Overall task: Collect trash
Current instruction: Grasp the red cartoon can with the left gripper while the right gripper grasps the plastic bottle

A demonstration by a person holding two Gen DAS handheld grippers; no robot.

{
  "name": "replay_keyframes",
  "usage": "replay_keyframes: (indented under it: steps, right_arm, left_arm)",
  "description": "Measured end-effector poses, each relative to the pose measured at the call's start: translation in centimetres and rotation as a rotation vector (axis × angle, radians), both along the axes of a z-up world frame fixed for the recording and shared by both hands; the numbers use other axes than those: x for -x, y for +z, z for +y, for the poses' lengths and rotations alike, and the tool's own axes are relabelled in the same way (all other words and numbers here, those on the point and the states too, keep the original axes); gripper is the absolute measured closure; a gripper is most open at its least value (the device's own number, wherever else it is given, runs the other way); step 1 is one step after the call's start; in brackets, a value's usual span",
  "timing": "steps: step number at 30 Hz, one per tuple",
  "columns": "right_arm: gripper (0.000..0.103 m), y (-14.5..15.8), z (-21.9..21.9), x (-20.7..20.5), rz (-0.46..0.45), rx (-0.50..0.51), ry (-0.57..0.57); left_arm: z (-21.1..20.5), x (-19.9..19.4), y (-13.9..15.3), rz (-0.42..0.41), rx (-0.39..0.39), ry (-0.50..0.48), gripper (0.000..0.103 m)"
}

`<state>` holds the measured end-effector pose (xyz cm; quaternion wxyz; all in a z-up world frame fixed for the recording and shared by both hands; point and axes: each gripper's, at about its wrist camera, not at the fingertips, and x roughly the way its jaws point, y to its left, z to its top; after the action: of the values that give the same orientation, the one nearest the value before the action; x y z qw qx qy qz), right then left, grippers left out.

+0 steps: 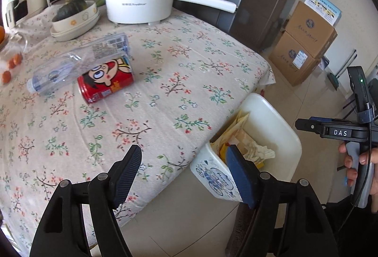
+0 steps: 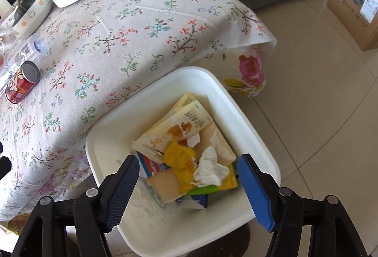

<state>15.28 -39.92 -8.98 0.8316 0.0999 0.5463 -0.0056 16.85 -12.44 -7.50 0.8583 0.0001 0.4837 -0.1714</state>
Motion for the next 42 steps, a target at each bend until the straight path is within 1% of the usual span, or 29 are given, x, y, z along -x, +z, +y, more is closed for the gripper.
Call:
replay_keyframes:
  steps: [2, 5, 6, 7, 10, 14, 16, 18, 23, 26, 29, 32, 34, 35, 37, 42]
  right_arm:
    - [0.025, 0.4, 1.4, -0.6, -0.009, 0.020, 0.027]
    - [0.021, 0.8, 3.3, -1.5, -0.028, 0.024, 0.064]
    - [0.020, 0.9, 4.0, -1.8, -0.035, 0.023, 0.075]
    - [0.020, 0.9, 4.6, -2.1, -0.039, 0.021, 0.088]
    - [0.019, 0.6, 6.1, -3.3, -0.036, 0.023, 0.120]
    - [0.019, 0.0, 7.0, -4.9, -0.033, 0.053, 0.138]
    - [0.019, -0.5, 6.9, -5.5, -0.017, 0.077, 0.137]
    - [0.019, -0.9, 6.6, -6.0, -0.003, 0.085, 0.138]
    - [0.019, -1.1, 5.8, -6.8, 0.001, 0.076, 0.117]
    - [0.019, -1.5, 5.9, -7.0, 0.020, 0.052, 0.123]
    - [0.019, -1.9, 5.6, -7.0, 0.034, 0.023, 0.123]
    - [0.019, -2.1, 5.1, -7.1, 0.040, 0.033, 0.112]
    - [0.019, -2.3, 4.6, -7.1, 0.045, 0.034, 0.102]
    - [0.019, -2.4, 4.4, -7.1, 0.048, 0.034, 0.098]
    - [0.019, -2.5, 4.0, -7.1, 0.053, 0.035, 0.088]
    - [0.019, -2.3, 3.7, -7.3, 0.051, 0.029, 0.061]
  left_arm:
    - [1.4, -0.2, 0.2, -0.005, 0.004, 0.044, 0.024]
    - [3.5, -0.5, 0.2, -0.009, 0.004, 0.116, 0.019]
    - [4.0, -0.7, 0.2, -0.010, 0.005, 0.140, 0.016]
    - [4.5, -0.9, 0.1, -0.012, 0.000, 0.167, 0.010]
    - [5.4, -1.7, 0.0, -0.047, 0.012, 0.234, 0.000]
    - [4.9, -3.8, -0.8, -0.048, 0.036, 0.309, 0.000]
    - [4.4, -5.0, -1.5, -0.053, 0.028, 0.355, 0.000]
    - [3.7, -6.2, -2.0, -0.073, 0.009, 0.396, 0.000]
    - [2.0, -9.2, -3.4, -0.121, -0.051, 0.459, 0.000]
    - [2.2, -10.7, -4.5, -0.113, -0.041, 0.519, 0.000]
    - [2.8, -11.6, -5.1, -0.125, -0.046, 0.576, 0.000]
    - [3.4, -12.3, -5.4, -0.130, -0.026, 0.578, 0.000]
    - [3.5, -12.6, -5.5, -0.139, -0.039, 0.572, 0.002]
    - [3.6, -12.6, -5.5, -0.147, -0.044, 0.564, 0.004]
    - [3.7, -12.8, -5.5, -0.140, -0.043, 0.545, 0.013]
    - [4.3, -12.3, -5.1, -0.112, -0.038, 0.504, 0.014]
